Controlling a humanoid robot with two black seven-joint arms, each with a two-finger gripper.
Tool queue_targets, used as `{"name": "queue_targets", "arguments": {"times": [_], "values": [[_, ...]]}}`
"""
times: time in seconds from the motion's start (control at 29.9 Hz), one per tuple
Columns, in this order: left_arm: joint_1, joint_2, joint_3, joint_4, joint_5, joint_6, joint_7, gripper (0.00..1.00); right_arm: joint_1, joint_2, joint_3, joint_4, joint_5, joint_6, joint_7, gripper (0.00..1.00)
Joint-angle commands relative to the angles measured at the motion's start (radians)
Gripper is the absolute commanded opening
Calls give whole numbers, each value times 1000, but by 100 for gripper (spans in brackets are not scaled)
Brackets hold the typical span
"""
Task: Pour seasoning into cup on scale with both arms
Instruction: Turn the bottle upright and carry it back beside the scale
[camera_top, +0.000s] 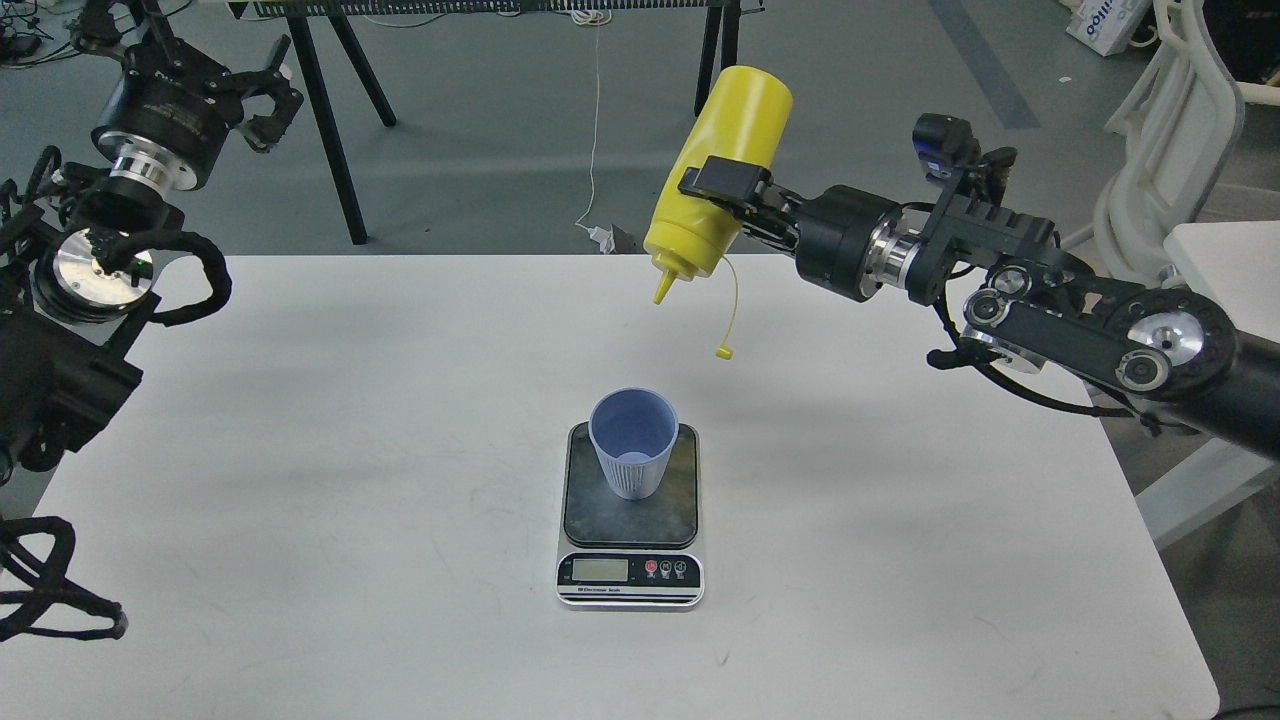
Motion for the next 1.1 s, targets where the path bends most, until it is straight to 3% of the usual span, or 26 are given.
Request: {"name": "queue_targets", "arguments": {"times": [0.0,0.27,0.43,0.6,0.87,1.07], "values": [[13,32,6,-42,-1,0,1,100,-108,-58,171,7,121,103,7,34],[18,55,-7,-45,-7,0,-2,100,-412,-144,551,14,357,391,-2,34],[22,48,-8,-45,-10,0,-7,100,-569,-167,665,7,702,391,-46,34],[41,35,-17,-45,-10,0,-8,100,-722,-181,685,20,1012,391,-43,35],[42,32,-19,-45,-10,0,-7,100,-909,-153,685,86,1191,391,-45,38],[42,29,-17,-47,-8,0,-5,100,-1008,18,687,89,1198,391,-42,41]]}}
